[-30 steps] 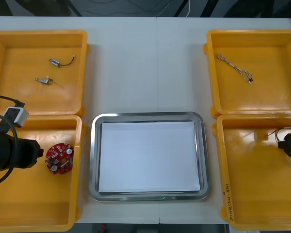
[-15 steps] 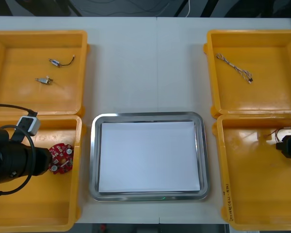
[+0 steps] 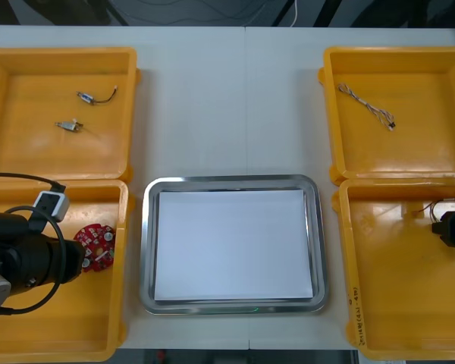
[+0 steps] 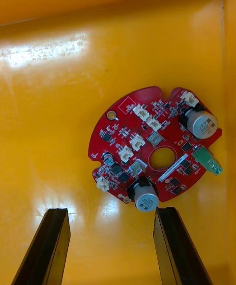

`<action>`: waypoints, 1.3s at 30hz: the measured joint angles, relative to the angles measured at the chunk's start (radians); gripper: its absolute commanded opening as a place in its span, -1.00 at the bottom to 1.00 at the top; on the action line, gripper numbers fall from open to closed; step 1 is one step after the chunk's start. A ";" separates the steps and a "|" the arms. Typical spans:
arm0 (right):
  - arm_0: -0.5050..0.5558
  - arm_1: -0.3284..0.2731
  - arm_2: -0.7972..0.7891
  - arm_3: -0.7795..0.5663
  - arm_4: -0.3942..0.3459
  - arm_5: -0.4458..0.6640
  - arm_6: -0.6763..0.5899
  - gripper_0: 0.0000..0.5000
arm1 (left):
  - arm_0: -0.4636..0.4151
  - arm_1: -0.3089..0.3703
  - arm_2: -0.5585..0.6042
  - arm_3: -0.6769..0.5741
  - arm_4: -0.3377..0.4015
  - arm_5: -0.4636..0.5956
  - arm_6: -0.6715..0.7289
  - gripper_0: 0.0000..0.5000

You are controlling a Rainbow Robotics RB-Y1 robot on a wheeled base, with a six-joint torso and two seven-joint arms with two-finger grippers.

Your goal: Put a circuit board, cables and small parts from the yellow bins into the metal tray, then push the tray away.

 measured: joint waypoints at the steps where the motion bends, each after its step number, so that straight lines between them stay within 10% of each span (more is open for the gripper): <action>1: 0.000 0.000 0.001 0.000 0.003 -0.001 0.000 1.00 | 0.000 0.001 -0.007 0.000 -0.005 0.000 0.001 1.00; 8: 0.000 -0.001 0.005 0.000 0.010 -0.010 0.000 0.94 | 0.000 0.004 -0.041 0.000 -0.020 -0.001 0.032 1.00; 12: 0.000 -0.001 0.005 0.000 0.010 -0.012 0.000 -0.44 | 0.000 0.004 -0.065 0.002 -0.034 -0.012 0.065 1.00; 17: 0.000 -0.002 0.005 0.000 0.010 -0.013 0.000 -1.00 | -0.002 0.005 -0.098 0.016 -0.042 -0.041 0.079 1.00; 31: 0.000 -0.003 0.005 -0.008 0.010 -0.028 0.000 -1.00 | -0.044 0.006 -0.165 0.056 -0.073 -0.060 0.079 1.00; 39: 0.000 -0.003 -0.014 -0.109 0.010 0.138 0.000 -1.00 | -0.062 0.006 -0.180 0.098 -0.082 -0.112 0.080 1.00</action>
